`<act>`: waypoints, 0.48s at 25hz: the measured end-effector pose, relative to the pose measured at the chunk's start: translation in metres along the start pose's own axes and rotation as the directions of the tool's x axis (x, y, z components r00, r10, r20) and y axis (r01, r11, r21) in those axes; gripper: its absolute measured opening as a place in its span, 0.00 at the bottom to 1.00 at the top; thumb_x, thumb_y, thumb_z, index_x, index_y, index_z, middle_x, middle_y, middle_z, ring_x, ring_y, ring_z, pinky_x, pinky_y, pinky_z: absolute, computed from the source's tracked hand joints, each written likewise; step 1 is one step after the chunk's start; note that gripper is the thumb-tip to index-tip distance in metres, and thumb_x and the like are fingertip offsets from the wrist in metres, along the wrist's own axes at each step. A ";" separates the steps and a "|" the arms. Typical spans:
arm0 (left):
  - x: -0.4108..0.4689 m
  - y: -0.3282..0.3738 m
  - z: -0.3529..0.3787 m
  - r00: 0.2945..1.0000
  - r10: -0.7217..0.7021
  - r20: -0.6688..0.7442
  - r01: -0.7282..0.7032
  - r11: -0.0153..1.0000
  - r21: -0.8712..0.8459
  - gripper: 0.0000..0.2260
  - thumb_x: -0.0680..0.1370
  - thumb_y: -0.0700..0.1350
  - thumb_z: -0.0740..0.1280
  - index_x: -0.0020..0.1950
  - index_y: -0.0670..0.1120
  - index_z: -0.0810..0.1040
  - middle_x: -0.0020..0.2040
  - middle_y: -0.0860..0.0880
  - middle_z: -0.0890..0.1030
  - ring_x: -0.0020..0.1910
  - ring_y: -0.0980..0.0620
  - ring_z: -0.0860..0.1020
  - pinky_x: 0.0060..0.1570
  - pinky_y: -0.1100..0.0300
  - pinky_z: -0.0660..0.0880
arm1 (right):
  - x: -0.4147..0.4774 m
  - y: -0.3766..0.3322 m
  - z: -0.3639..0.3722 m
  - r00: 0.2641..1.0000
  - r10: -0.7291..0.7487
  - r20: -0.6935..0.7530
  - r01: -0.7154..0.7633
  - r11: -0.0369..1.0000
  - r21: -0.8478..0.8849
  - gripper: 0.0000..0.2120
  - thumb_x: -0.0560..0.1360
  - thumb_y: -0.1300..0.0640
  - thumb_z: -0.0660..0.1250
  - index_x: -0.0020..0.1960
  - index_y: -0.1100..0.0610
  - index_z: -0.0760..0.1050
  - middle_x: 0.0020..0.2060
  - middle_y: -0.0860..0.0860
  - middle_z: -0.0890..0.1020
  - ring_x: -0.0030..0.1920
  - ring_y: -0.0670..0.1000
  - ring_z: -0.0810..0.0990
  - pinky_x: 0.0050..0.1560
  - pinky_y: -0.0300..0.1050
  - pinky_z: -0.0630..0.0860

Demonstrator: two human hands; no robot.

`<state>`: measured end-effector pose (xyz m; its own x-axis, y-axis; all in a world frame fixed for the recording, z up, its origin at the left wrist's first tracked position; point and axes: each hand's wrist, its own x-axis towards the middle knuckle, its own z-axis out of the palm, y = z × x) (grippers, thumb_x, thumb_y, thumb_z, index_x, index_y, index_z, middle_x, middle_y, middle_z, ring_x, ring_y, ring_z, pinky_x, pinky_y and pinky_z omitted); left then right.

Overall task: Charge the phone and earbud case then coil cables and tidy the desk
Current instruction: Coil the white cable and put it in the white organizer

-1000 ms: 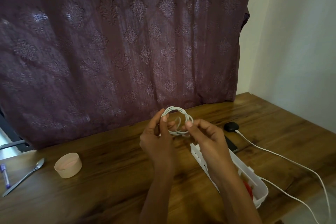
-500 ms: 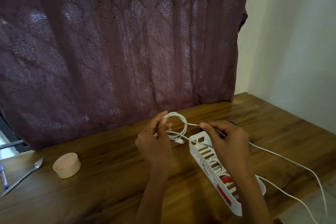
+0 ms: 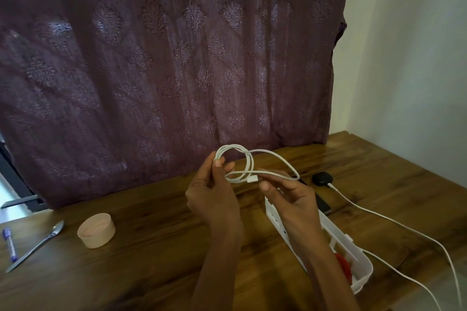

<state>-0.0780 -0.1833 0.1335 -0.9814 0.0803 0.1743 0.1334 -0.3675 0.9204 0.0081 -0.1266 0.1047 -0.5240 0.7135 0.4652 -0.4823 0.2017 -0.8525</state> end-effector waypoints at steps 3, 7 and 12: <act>-0.003 -0.004 -0.001 0.999 0.041 0.023 -0.041 0.998 0.037 0.08 0.77 0.40 0.65 0.51 0.49 0.81 0.31 0.60 0.82 0.38 0.59 0.83 0.47 0.58 0.79 | -0.001 -0.004 0.014 0.995 -0.092 -0.043 0.089 0.993 -0.072 0.07 0.69 0.56 0.67 0.44 0.50 0.82 0.42 0.42 0.85 0.47 0.41 0.82 0.45 0.28 0.75; 0.000 -0.008 -0.007 0.988 0.149 0.048 -0.154 0.980 0.123 0.08 0.75 0.40 0.67 0.52 0.47 0.82 0.33 0.60 0.80 0.35 0.69 0.79 0.36 0.76 0.73 | 0.006 -0.008 0.006 0.957 0.139 -0.257 -0.057 0.952 0.301 0.08 0.75 0.56 0.62 0.40 0.50 0.79 0.40 0.48 0.86 0.47 0.48 0.84 0.45 0.40 0.80; -0.005 -0.014 -0.007 0.968 0.212 0.132 -0.234 0.955 0.181 0.08 0.75 0.41 0.67 0.50 0.50 0.82 0.31 0.61 0.79 0.34 0.70 0.78 0.34 0.80 0.69 | 0.012 -0.013 -0.013 0.913 0.107 -0.393 0.011 0.958 0.287 0.08 0.78 0.55 0.59 0.41 0.50 0.74 0.28 0.46 0.75 0.32 0.44 0.76 0.38 0.43 0.80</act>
<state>-0.0762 -0.1854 0.1174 -0.9037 0.1224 0.4103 0.3820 -0.2023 0.9018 0.0172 -0.1117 0.1189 -0.2543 0.9370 0.2396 -0.6690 0.0085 -0.7432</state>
